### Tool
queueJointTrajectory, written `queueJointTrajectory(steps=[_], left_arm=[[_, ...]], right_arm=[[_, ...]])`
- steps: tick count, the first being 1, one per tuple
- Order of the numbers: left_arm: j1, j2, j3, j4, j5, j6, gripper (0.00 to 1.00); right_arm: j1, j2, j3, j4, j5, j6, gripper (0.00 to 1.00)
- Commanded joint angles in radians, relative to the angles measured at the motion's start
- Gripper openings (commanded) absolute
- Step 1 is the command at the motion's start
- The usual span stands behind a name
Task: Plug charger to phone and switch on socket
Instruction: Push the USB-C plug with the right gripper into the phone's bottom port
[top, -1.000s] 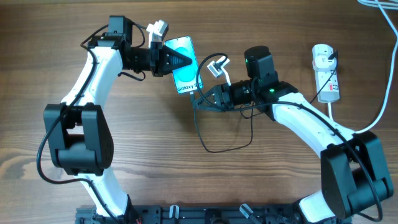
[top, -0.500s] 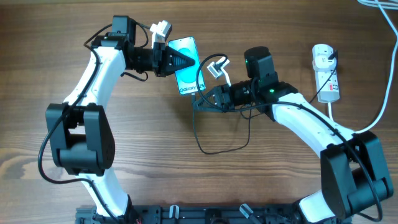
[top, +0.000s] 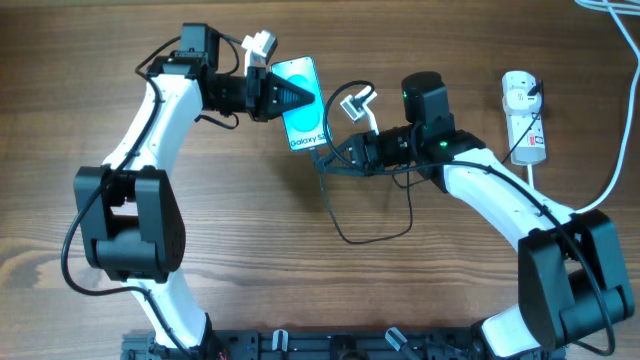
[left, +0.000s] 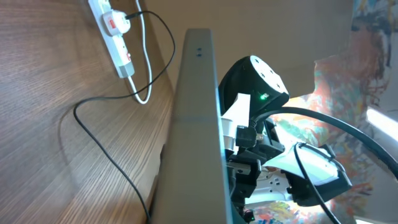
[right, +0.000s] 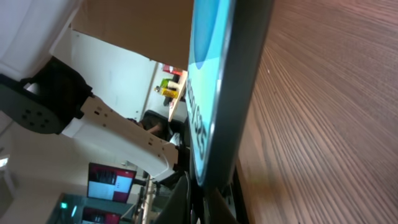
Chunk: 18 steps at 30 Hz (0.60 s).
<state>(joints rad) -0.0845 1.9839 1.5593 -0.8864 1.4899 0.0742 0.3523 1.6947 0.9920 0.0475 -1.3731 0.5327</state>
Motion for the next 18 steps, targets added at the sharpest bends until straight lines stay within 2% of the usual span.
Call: queueJointTrajectory(steps=[1, 8, 18], left_arm=[[-0.024, -0.023, 0.004, -0.024, 0.028, 0.024, 0.04], [-0.053, -0.023, 0.004, -0.024, 0.019, 0.027, 0.04], [-0.063, -0.023, 0.003, -0.035, 0.007, 0.027, 0.04]], right_arm=[[-0.039, 0.009, 0.016, 0.082, 0.070, 0.076, 0.04], [-0.039, 0.009, 0.016, 0.201, 0.102, 0.180, 0.04], [-0.039, 0.010, 0.016, 0.229, 0.114, 0.204, 0.04]])
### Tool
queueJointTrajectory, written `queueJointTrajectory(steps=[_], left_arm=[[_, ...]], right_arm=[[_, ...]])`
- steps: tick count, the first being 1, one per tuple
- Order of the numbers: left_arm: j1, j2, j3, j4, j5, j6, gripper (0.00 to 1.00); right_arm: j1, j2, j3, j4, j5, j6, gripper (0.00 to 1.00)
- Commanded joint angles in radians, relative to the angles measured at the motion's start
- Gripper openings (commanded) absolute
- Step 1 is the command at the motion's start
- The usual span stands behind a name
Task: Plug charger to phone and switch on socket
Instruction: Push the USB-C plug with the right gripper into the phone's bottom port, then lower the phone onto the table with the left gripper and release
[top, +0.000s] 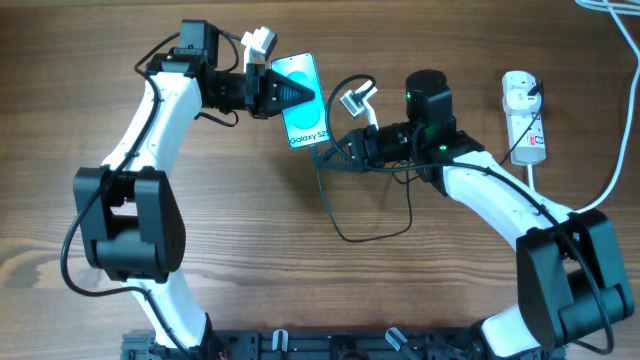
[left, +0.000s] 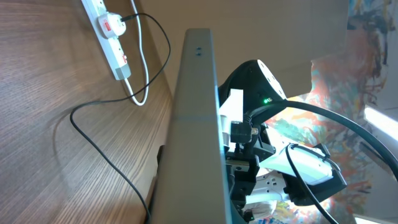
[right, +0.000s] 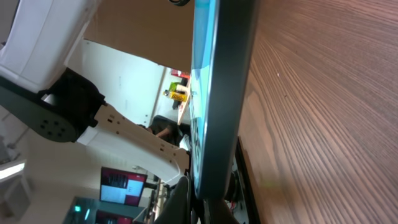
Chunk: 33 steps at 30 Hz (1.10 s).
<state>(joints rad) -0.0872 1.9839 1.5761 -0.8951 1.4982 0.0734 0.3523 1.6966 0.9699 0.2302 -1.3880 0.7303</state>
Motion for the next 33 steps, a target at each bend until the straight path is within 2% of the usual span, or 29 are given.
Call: queueJointTrajectory(steps=[1, 11, 13, 16, 18, 22, 25, 27, 33], left_arm=[[-0.060, -0.023, -0.013, -0.026, -0.005, 0.028, 0.04], [0.017, -0.023, -0.013, -0.035, -0.042, 0.027, 0.04], [0.020, -0.023, -0.014, -0.043, -0.095, 0.027, 0.04], [0.017, -0.023, -0.014, -0.079, -0.283, 0.027, 0.04], [0.006, -0.020, -0.019, -0.106, -0.451, 0.027, 0.04], [-0.018, -0.010, -0.061, -0.103, -0.630, 0.027, 0.04], [-0.024, 0.002, -0.101, -0.060, -0.684, 0.023, 0.04], [-0.023, 0.013, -0.116, -0.021, -0.708, 0.019, 0.04], [-0.023, 0.100, -0.119, 0.068, -0.727, -0.014, 0.04]], right_arm=[[-0.039, 0.008, 0.037, 0.045, 0.123, 0.005, 0.04], [-0.039, 0.008, 0.037, -0.004, 0.121, -0.024, 0.24], [-0.039, 0.008, 0.037, -0.013, 0.131, -0.026, 0.29], [-0.039, 0.008, 0.037, -0.034, 0.153, -0.056, 0.44], [-0.039, 0.008, 0.037, -0.122, 0.239, -0.092, 0.52], [-0.039, 0.008, 0.037, -0.325, 0.468, -0.149, 0.63], [-0.031, 0.008, 0.037, -0.420, 0.614, -0.155, 0.66], [-0.021, 0.007, 0.037, -0.446, 0.657, -0.154, 0.72], [0.040, 0.008, 0.037, -0.461, 0.767, -0.153, 0.74]])
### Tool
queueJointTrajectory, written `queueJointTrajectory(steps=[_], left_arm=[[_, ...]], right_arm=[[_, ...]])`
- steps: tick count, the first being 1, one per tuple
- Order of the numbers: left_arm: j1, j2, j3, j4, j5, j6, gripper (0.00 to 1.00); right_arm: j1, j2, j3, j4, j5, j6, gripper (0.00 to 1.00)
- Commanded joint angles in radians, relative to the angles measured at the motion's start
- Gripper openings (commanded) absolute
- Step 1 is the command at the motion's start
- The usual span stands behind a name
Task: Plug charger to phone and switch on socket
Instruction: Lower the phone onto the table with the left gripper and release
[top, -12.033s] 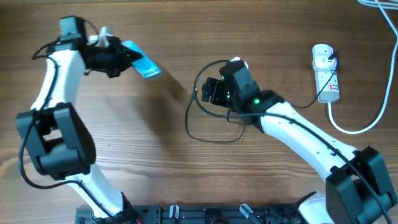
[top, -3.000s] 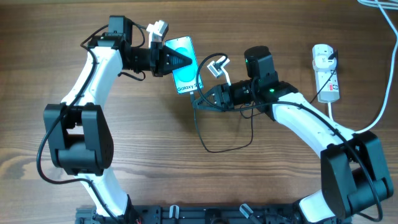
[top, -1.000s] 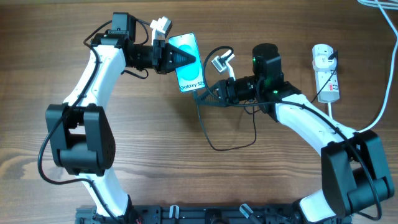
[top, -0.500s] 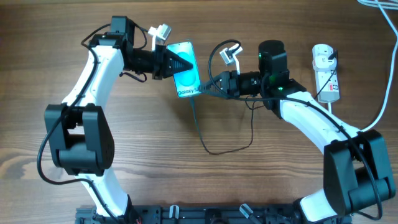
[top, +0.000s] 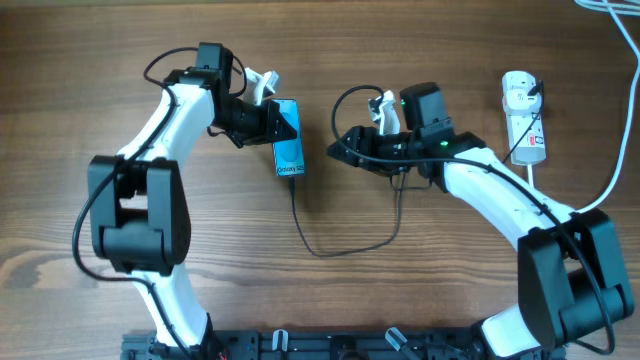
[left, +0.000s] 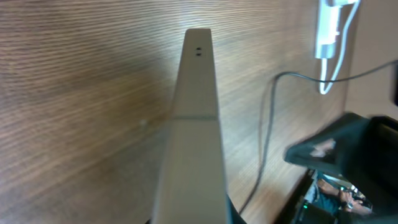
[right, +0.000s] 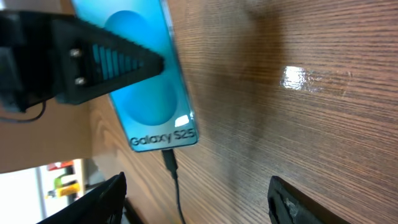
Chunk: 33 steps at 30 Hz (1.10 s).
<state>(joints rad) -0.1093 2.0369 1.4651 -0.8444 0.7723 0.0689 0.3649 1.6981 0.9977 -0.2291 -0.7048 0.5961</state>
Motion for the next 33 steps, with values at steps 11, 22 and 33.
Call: queueJointTrajectory(steps=[11, 22, 33], left_arm=[[0.006, 0.122, -0.008, 0.151, -0.004, -0.077, 0.04], [0.005, 0.192, -0.008, 0.156, -0.013, -0.131, 0.30], [0.006, 0.192, -0.008, 0.127, -0.173, -0.190, 0.46]], right_arm=[[0.054, 0.006, 0.010, -0.001, 0.125, -0.009, 0.74], [0.054, 0.006, 0.010, -0.008, 0.124, -0.008, 0.74], [0.054, 0.006, 0.010, -0.009, 0.124, -0.009, 0.88]])
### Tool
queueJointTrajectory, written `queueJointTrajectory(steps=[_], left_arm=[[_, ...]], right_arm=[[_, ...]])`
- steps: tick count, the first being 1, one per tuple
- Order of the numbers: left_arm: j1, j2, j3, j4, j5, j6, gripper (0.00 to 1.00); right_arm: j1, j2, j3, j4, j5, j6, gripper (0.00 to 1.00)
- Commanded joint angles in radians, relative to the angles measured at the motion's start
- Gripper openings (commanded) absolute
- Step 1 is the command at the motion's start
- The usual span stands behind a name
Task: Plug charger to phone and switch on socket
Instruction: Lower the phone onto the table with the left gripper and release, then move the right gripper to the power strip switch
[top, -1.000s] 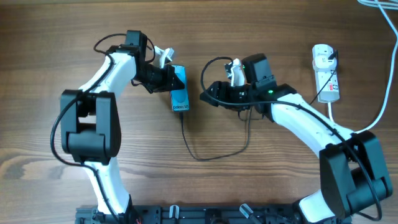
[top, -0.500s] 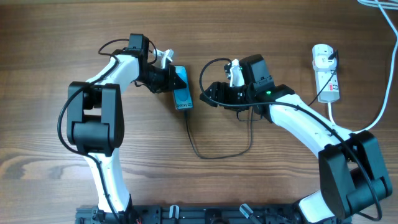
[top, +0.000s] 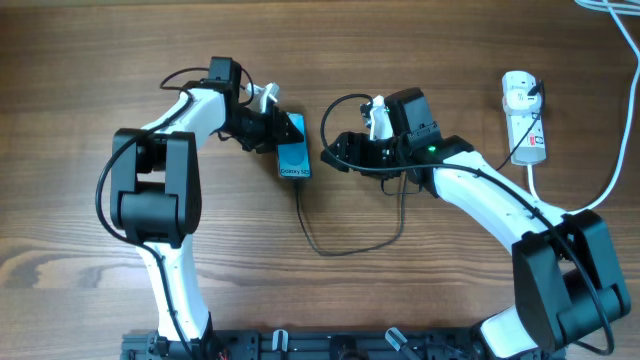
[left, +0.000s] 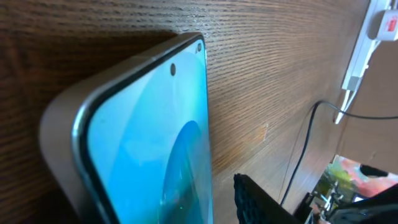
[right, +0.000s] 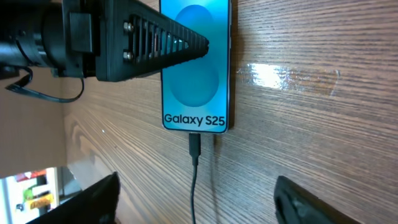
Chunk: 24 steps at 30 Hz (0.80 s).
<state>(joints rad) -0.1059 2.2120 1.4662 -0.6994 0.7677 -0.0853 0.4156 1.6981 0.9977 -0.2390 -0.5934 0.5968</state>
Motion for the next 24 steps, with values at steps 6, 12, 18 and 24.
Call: queueJointTrajectory(steps=[6, 12, 18, 24], left_arm=[[0.002, 0.016, -0.008, -0.052, -0.335, -0.037, 0.51], [0.003, 0.007, 0.013, -0.097, -0.505, -0.063, 0.54], [0.004, -0.086, 0.100, -0.162, -0.560, -0.084, 0.58], [0.004, -0.345, 0.107, -0.196, -0.559, -0.111, 0.54]], right_arm=[[0.003, 0.006, 0.010, -0.002, 0.013, -0.011, 0.91], [0.003, 0.006, 0.010, -0.006, 0.013, -0.021, 0.90], [0.003, 0.005, 0.011, -0.010, 0.009, -0.029, 0.84], [-0.036, -0.052, 0.114, -0.226, 0.041, -0.138, 0.40]])
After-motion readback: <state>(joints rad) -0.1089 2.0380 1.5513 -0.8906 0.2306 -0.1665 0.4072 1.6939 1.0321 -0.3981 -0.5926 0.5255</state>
